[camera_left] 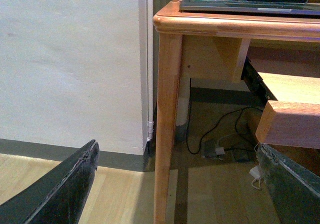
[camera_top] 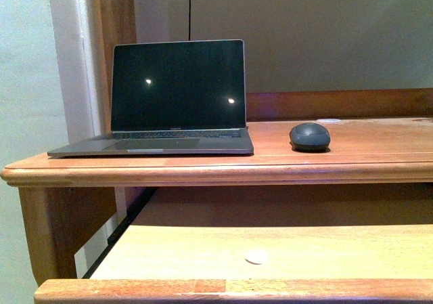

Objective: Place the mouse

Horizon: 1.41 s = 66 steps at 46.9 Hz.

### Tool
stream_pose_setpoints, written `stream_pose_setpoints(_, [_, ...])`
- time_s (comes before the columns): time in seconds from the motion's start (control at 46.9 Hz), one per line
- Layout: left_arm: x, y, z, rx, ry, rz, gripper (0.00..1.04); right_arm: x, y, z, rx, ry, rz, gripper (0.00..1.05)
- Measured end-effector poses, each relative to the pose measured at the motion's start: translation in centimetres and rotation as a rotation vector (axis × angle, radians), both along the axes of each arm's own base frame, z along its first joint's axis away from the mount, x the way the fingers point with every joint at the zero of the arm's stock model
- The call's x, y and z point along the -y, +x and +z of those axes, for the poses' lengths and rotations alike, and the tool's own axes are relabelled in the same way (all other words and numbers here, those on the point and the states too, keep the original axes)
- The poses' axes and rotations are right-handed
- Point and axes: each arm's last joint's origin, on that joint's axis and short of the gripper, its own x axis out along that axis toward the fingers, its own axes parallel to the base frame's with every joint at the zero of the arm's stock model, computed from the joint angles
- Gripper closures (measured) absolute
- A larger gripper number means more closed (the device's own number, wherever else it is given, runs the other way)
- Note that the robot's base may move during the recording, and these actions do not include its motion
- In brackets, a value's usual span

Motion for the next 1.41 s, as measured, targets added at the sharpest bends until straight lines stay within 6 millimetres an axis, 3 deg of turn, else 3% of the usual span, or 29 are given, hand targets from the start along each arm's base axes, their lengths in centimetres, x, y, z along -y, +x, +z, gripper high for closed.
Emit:
stream_pose_setpoints(0.405, [0.0, 0.0, 0.0, 0.0, 0.0, 0.0, 0.08, -5.1, 3.3, -1.7, 0.002, 0.001, -0.012, 0.07])
stream_pose_setpoints(0.725, [0.0, 0.0, 0.0, 0.0, 0.0, 0.0, 0.08, -10.4, 9.1, -1.2, 0.056, 0.038, -0.138, 0.07])
stream_pose_setpoints(0.981, [0.0, 0.0, 0.0, 0.0, 0.0, 0.0, 0.08, -13.9, 12.5, -1.1, 0.074, 0.054, -0.215, 0.07])
stream_pose_setpoints(1.237, [0.0, 0.0, 0.0, 0.0, 0.0, 0.0, 0.08, -14.7, 13.2, -1.8, 0.071, 0.082, -0.248, 0.07])
stream_pose_setpoints(1.407, [0.0, 0.0, 0.0, 0.0, 0.0, 0.0, 0.08, -14.2, 13.2, -1.6, 0.06, 0.096, -0.226, 0.07])
